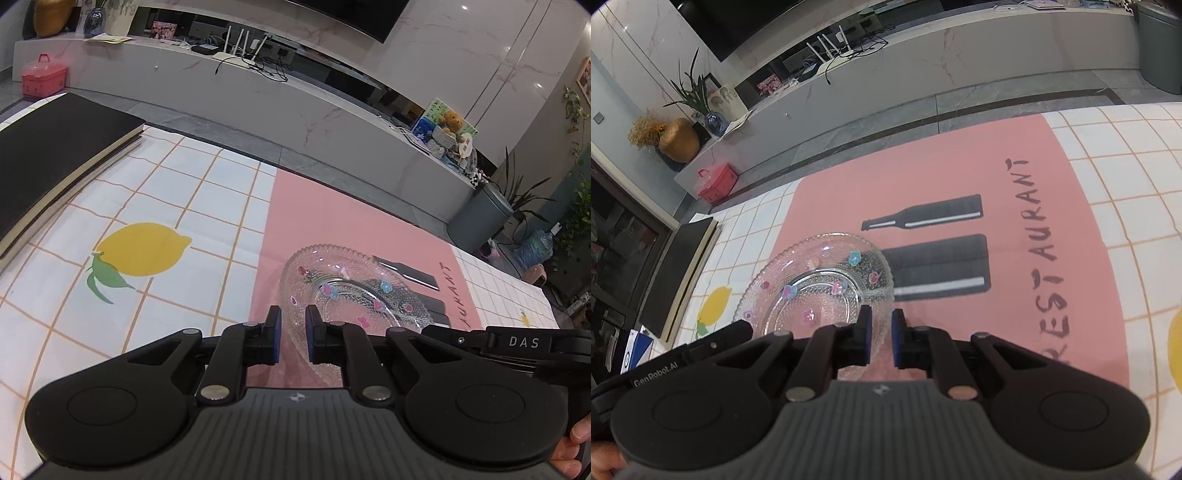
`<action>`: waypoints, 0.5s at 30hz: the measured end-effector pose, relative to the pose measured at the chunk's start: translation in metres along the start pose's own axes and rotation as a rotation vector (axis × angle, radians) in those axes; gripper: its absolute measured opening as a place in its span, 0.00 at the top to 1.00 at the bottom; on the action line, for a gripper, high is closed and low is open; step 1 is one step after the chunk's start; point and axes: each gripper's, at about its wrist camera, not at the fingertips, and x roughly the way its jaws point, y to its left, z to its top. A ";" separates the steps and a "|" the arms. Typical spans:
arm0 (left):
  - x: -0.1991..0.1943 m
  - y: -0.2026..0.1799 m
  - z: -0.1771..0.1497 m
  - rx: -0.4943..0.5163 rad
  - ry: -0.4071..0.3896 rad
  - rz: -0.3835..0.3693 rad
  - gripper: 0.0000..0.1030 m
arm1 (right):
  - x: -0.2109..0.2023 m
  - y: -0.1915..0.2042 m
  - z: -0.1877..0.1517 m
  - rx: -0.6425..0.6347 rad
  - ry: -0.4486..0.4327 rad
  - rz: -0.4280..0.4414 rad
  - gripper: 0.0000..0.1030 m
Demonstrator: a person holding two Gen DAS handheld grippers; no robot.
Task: Organize plates and bowls
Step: 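Close the right gripper on the clear glass plate's rim, then lift the clear glass plate with the right gripper and carry it to the flower-dotted plate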
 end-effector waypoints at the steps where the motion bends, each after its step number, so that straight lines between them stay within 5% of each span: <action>1: -0.003 -0.002 0.000 0.003 0.002 -0.002 0.86 | -0.004 0.000 -0.001 -0.004 -0.002 0.000 0.92; 15: -0.080 -0.057 -0.015 0.074 -0.018 -0.020 0.86 | -0.089 -0.005 -0.029 0.025 -0.036 0.022 0.92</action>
